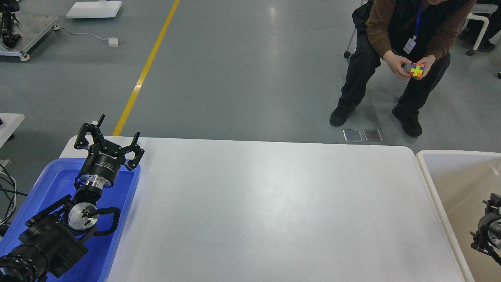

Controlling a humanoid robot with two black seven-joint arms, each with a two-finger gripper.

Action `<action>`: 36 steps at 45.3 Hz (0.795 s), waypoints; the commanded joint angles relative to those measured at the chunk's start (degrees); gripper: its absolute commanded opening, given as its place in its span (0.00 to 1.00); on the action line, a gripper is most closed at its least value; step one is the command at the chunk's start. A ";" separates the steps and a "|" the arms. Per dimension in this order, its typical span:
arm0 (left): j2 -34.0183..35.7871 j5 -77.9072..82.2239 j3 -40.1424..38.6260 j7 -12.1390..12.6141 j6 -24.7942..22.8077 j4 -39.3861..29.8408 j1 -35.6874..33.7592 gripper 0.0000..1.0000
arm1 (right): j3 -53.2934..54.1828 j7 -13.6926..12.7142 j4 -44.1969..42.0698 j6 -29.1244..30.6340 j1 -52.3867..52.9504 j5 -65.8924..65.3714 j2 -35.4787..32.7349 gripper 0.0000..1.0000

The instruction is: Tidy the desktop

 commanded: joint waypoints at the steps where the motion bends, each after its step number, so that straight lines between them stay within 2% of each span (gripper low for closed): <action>1: 0.00 0.00 0.07 0.00 0.00 0.00 0.00 1.00 | -0.20 0.32 -0.02 0.26 2.20 0.00 -0.43 1.00; 9: 0.00 0.00 -0.02 0.00 0.00 0.00 0.00 1.00 | 0.16 1.46 -0.29 0.35 5.62 0.00 -1.49 1.00; 19: 0.00 0.00 -0.02 0.00 0.00 0.00 0.00 1.00 | 0.42 1.55 0.59 1.66 10.55 0.18 -2.72 1.00; 24: 0.00 0.00 0.07 0.00 0.00 0.00 0.00 1.00 | 3.40 1.55 3.22 6.67 11.87 0.44 -4.91 1.00; 32: 0.00 0.00 -0.02 0.00 0.00 0.00 0.00 1.00 | 13.33 1.46 9.99 17.92 12.13 0.62 -8.17 1.00; 36: 0.00 0.00 -0.02 0.00 0.00 0.00 0.00 1.00 | 14.92 1.46 13.33 20.21 12.13 0.62 -8.61 1.00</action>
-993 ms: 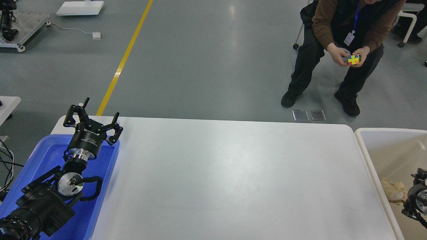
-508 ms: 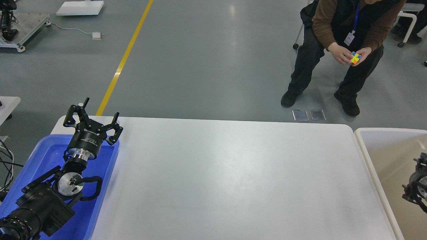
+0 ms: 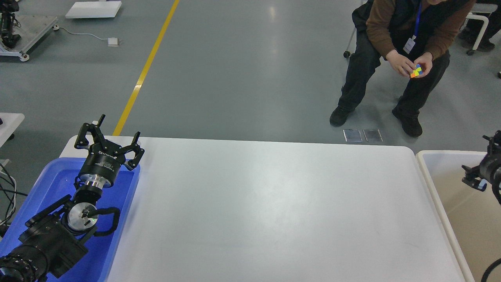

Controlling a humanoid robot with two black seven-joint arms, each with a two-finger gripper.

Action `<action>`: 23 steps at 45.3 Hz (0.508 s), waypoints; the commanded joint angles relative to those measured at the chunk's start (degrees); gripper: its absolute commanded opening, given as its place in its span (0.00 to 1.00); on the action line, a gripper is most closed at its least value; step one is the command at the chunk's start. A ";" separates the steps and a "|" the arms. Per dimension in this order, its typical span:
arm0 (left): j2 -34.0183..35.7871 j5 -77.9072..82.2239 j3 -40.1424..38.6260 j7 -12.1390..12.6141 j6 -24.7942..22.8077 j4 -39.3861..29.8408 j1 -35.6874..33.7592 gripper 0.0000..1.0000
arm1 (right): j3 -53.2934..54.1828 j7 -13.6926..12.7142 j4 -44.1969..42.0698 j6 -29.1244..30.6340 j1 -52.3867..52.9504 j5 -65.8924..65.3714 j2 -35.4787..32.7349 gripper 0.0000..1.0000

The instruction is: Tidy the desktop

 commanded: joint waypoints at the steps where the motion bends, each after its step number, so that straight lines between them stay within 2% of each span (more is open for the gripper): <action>1: 0.00 0.00 0.07 0.00 0.00 0.00 0.00 1.00 | 7.29 0.02 8.24 9.43 1.23 0.17 -2.86 1.00; 11: 0.00 0.00 0.07 0.00 0.00 0.00 0.00 1.00 | 7.73 0.19 16.24 9.96 1.14 0.17 -2.51 1.00; 16: 0.00 0.00 -0.02 0.00 0.00 0.00 0.00 1.00 | 11.32 0.37 20.20 10.05 1.06 0.52 -1.63 1.00; 23: 0.00 0.00 0.07 0.00 0.00 0.00 0.00 1.00 | 15.37 0.37 21.08 10.31 1.14 0.52 2.59 1.00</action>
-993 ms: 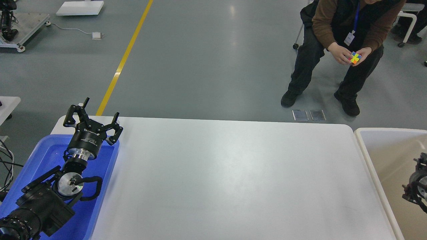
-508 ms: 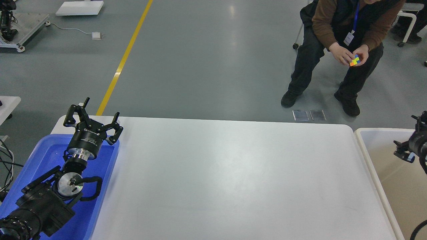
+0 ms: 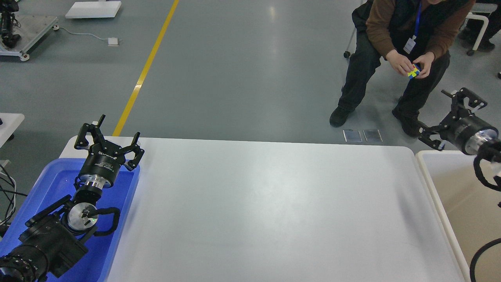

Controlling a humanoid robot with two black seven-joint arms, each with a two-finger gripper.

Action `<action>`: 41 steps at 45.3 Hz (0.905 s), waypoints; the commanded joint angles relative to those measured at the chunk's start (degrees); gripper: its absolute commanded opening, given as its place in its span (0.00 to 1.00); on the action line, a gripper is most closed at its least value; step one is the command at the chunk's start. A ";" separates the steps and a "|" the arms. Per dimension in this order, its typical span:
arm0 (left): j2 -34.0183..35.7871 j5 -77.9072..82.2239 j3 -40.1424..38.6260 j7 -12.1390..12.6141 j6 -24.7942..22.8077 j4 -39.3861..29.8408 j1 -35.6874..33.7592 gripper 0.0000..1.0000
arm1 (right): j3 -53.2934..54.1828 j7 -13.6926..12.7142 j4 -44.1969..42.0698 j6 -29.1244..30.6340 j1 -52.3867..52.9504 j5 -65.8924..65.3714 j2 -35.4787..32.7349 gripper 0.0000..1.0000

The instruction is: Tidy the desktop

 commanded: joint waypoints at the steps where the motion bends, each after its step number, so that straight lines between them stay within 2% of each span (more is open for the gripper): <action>1: -0.01 0.01 0.07 0.00 0.00 -0.01 0.01 1.00 | 5.35 0.11 4.84 1.27 0.15 0.21 3.99 1.00; 6: -0.01 0.01 0.07 0.00 0.00 -0.01 0.01 1.00 | 5.79 0.20 4.84 1.36 0.15 0.47 4.96 1.00; 21: -0.01 0.01 0.07 0.00 0.00 -0.01 0.01 1.00 | 12.55 0.38 4.14 1.54 0.06 0.73 14.89 1.00; 24: -0.01 0.01 0.07 0.00 0.00 -0.01 0.01 1.00 | 12.91 1.69 4.13 1.54 -0.46 0.82 16.91 1.00; 31: -0.01 0.01 0.07 0.00 0.00 -0.01 0.01 1.00 | 12.82 6.61 3.87 1.63 -1.43 0.82 20.43 1.00; 41: -0.01 0.01 0.07 0.00 0.00 -0.01 0.01 1.00 | 12.73 6.79 3.96 2.77 -3.63 0.82 24.82 1.00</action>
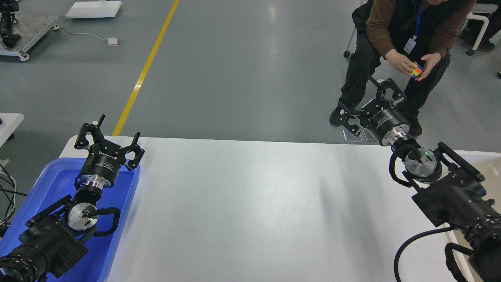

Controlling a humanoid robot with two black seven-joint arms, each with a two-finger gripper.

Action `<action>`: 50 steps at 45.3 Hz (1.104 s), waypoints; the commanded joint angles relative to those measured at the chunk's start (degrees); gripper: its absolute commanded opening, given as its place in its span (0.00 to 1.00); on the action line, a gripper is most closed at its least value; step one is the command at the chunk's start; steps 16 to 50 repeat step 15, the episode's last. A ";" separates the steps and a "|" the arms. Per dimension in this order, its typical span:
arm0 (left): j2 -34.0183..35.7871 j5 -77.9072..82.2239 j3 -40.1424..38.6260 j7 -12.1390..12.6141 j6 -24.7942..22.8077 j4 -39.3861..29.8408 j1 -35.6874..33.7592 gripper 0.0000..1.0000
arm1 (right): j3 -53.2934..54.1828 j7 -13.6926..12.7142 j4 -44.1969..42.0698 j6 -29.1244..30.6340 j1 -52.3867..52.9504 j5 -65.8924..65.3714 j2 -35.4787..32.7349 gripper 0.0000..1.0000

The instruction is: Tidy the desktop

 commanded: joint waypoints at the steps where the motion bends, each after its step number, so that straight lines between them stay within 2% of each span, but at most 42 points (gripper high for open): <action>1: 0.00 0.00 -0.01 0.00 0.00 0.00 0.00 1.00 | 0.40 1.69 0.02 1.33 -2.36 0.03 5.40 1.00; 15: 0.00 0.00 -0.01 0.00 0.00 0.00 0.00 1.00 | 0.14 1.69 0.19 3.71 -6.41 0.03 6.98 1.00; 50: 0.00 0.00 -0.01 0.00 0.00 0.00 0.00 1.00 | 0.14 1.69 0.19 3.71 -6.41 0.03 6.98 1.00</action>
